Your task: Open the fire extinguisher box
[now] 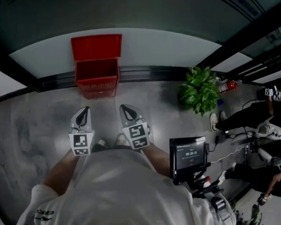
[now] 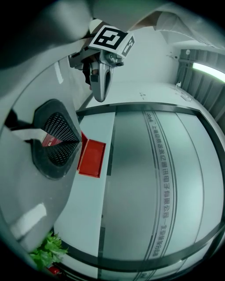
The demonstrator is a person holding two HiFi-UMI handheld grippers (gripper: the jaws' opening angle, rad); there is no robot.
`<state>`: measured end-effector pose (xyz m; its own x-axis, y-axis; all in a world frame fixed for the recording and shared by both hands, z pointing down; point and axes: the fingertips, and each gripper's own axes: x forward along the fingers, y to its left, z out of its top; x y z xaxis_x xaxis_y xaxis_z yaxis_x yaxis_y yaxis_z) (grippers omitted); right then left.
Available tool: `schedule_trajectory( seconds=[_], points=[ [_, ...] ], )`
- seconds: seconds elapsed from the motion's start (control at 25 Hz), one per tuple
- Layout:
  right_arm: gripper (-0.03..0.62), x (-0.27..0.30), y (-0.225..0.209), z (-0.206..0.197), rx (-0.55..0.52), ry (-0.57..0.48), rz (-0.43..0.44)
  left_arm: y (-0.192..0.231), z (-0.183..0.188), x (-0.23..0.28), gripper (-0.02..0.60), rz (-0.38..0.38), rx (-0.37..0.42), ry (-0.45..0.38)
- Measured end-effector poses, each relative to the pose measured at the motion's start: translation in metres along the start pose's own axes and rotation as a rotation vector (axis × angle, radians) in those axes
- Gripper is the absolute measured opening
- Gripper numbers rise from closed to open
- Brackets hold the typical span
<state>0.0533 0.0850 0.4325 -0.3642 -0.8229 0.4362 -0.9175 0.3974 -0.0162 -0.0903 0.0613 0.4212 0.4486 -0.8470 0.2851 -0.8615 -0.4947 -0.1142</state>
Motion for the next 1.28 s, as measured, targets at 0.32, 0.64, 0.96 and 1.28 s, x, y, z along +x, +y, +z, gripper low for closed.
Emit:
schedule_trajectory(
  seconds=[0.32,0.64,0.96,1.28],
  points=[
    [0.012,0.003,0.009,0.005,-0.006,0.01,-0.024,0.01,0.007,0.002,0.002,-0.028,0.005,-0.023],
    [0.011,0.006,0.009,0.011,-0.015,0.014,-0.041,0.013,0.011,0.004,0.002,-0.046,0.006,-0.031],
    [0.012,0.007,0.009,0.017,-0.023,0.021,-0.047,0.017,0.015,0.003,0.002,-0.05,0.003,-0.029],
    [0.012,0.014,0.013,0.023,-0.037,0.021,-0.04,0.024,0.007,0.004,0.002,-0.049,0.0,-0.018]
  ],
)
